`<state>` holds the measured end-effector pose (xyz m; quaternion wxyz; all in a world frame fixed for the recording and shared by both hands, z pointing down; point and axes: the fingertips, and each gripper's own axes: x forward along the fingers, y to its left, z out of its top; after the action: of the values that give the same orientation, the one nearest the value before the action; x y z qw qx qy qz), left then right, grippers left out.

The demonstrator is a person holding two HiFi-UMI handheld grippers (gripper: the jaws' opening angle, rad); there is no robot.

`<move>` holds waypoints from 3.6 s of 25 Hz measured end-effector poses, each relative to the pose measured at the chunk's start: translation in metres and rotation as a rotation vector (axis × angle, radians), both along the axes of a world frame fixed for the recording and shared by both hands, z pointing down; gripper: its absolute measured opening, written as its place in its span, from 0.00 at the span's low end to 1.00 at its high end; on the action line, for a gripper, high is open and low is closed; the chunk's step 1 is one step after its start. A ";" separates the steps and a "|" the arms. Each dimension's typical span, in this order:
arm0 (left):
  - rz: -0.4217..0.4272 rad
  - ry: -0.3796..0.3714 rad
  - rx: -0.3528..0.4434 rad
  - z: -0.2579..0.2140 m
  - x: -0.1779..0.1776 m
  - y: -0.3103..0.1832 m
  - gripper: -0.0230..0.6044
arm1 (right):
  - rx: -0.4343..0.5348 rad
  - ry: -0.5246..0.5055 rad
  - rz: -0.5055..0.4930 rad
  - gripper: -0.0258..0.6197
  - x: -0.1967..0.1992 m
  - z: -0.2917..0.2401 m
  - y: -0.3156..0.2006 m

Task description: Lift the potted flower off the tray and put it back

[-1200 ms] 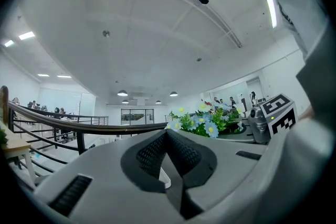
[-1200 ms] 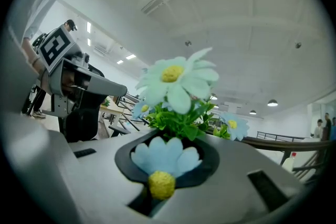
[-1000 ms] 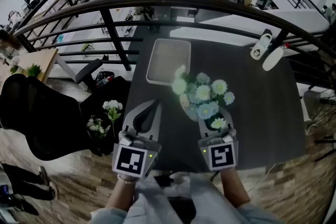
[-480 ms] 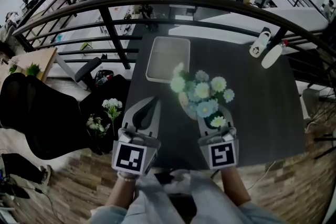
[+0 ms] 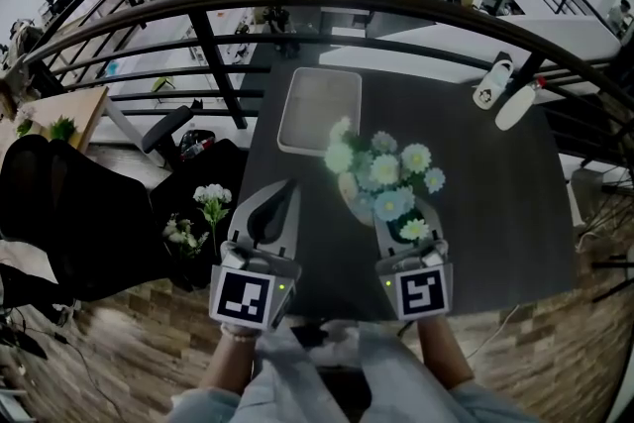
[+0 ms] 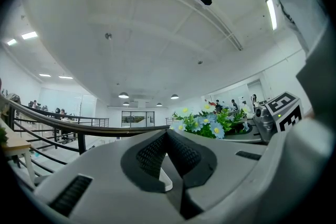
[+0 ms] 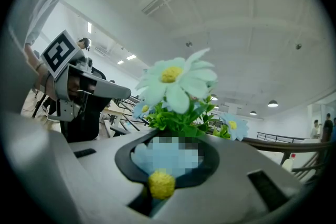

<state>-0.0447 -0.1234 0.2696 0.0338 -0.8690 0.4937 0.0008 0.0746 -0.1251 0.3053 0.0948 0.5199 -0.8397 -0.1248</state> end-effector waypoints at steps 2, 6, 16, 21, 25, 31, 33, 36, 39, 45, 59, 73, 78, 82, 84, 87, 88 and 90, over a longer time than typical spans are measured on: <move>-0.006 -0.004 0.001 0.000 0.000 -0.001 0.04 | -0.003 0.002 0.000 0.14 0.002 0.000 -0.001; 0.000 -0.006 -0.004 0.000 0.000 0.000 0.04 | -0.004 0.002 0.001 0.14 0.002 0.000 0.000; 0.011 0.012 0.009 -0.003 0.000 0.002 0.04 | 0.015 0.003 0.000 0.14 0.001 -0.004 0.002; 0.015 0.012 0.008 -0.001 0.001 0.001 0.04 | 0.009 -0.002 0.007 0.14 0.003 -0.001 0.002; 0.017 0.012 0.012 -0.001 0.002 0.003 0.03 | 0.008 -0.002 0.010 0.14 0.004 0.000 0.003; 0.010 0.013 0.008 -0.002 -0.002 0.001 0.04 | 0.002 -0.006 0.009 0.14 0.002 0.000 -0.002; 0.009 0.011 0.009 -0.003 -0.003 -0.002 0.04 | -0.003 0.002 0.008 0.14 0.001 0.001 -0.006; 0.002 0.014 0.004 -0.002 -0.005 -0.006 0.04 | -0.007 0.011 0.000 0.14 0.000 0.003 -0.016; -0.020 0.011 -0.005 -0.002 -0.009 -0.010 0.03 | -0.010 0.019 -0.018 0.14 -0.003 0.006 -0.030; -0.064 0.011 -0.014 0.001 -0.014 -0.025 0.04 | -0.028 0.048 -0.064 0.14 -0.008 0.019 -0.066; -0.140 0.017 -0.053 0.016 -0.027 -0.057 0.04 | -0.034 0.084 -0.129 0.14 -0.030 0.068 -0.163; -0.188 0.003 -0.125 0.052 -0.041 -0.073 0.03 | -0.082 0.115 -0.151 0.14 -0.043 0.141 -0.222; -0.196 0.011 -0.139 0.063 -0.043 -0.077 0.04 | -0.075 0.137 -0.174 0.14 -0.050 0.156 -0.236; -0.204 0.019 -0.162 0.073 -0.042 -0.077 0.04 | -0.093 0.129 -0.178 0.14 -0.052 0.169 -0.243; -0.204 0.020 -0.167 0.076 -0.041 -0.077 0.04 | -0.094 0.112 -0.169 0.14 -0.052 0.171 -0.248; -0.209 0.020 -0.176 0.079 -0.042 -0.079 0.04 | -0.085 0.128 -0.170 0.14 -0.056 0.174 -0.256; -0.211 0.019 -0.178 0.080 -0.042 -0.079 0.04 | -0.085 0.135 -0.173 0.14 -0.057 0.175 -0.259; -0.213 0.018 -0.178 0.081 -0.041 -0.080 0.04 | -0.085 0.139 -0.176 0.14 -0.057 0.177 -0.263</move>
<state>-0.0861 -0.2035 0.3506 -0.0480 -0.8112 0.5815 -0.0387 0.0175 -0.3882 0.4818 0.1635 0.4296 -0.8781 -0.1328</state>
